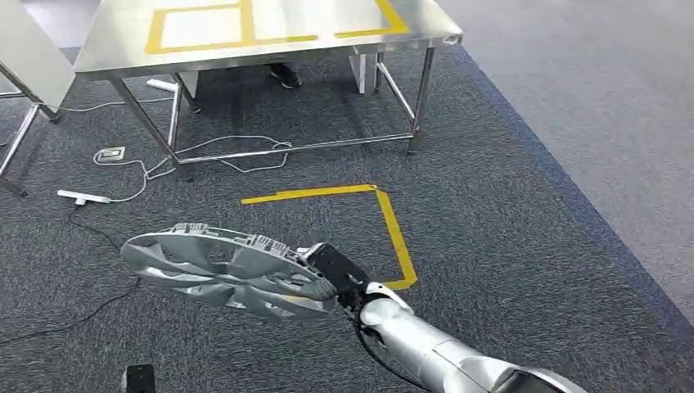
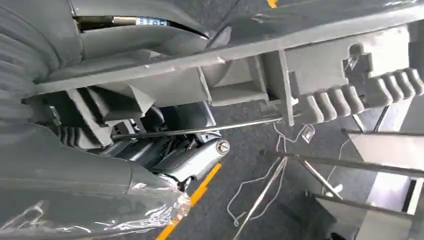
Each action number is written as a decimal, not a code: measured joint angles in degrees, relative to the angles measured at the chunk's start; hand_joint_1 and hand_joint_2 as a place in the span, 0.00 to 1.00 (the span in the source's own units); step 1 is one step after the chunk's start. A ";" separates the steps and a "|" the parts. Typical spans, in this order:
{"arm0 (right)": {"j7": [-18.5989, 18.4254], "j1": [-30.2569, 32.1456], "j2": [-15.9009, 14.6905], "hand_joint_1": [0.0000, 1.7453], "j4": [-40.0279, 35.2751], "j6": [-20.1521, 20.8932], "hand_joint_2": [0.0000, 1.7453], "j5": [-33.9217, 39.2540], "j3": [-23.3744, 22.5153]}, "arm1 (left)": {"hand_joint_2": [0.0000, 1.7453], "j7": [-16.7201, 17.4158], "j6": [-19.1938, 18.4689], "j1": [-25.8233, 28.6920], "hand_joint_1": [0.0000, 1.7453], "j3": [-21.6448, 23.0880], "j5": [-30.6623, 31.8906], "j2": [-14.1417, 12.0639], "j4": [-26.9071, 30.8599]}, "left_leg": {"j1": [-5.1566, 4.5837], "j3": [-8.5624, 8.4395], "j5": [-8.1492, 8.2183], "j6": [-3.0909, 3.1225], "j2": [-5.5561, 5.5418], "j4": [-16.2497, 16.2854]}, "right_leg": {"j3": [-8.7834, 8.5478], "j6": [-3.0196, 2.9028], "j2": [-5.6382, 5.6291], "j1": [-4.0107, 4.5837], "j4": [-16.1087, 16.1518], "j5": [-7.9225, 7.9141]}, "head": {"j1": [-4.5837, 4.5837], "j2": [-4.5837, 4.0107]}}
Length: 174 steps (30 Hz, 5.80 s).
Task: Take the parts from the cabinet and place them on the table.
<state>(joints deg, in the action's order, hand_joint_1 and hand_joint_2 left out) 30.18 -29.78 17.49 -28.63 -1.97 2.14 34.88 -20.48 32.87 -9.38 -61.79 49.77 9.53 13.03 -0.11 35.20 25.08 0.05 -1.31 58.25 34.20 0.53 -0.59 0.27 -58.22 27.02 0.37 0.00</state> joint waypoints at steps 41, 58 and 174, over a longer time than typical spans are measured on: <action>2.03 2.87 -0.61 1.00 -0.28 2.51 1.00 -0.57 -2.32 | 0.00 -1.29 -3.78 -0.21 0.00 0.00 -1.27 -0.13 0.00 | 0.95 -2.61 0.16 0.99 0.00 -2.70 | 7.54 2.82 0.25 -1.61 -11.83 3.07 | -0.31 0.00; 1.22 0.78 1.03 1.00 0.66 4.07 1.00 -0.81 -2.38 | 0.00 -1.03 -3.69 0.14 0.00 -0.11 -3.19 -0.98 0.00 | 0.95 5.47 -1.76 0.06 0.79 7.57 | -3.68 -0.64 -0.07 -0.60 -1.04 3.78 | -0.13 0.00; 4.00 -2.70 2.76 1.00 -8.35 4.00 1.00 -0.74 -6.51 | 0.00 -1.99 -2.07 -0.72 0.00 1.49 -5.47 -1.49 0.09 | 0.52 -0.57 -0.94 2.21 0.98 -1.98 | 0.86 2.80 0.42 -1.46 -0.04 -0.23 | -0.44 0.00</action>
<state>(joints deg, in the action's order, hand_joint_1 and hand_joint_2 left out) 34.18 -32.48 20.24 -36.98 2.03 1.40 28.37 -22.47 30.80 -10.09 -60.30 44.30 8.04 13.11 0.41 34.64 24.13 2.26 -0.33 56.27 35.06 3.33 -0.17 -1.19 -58.26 26.79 -0.06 0.00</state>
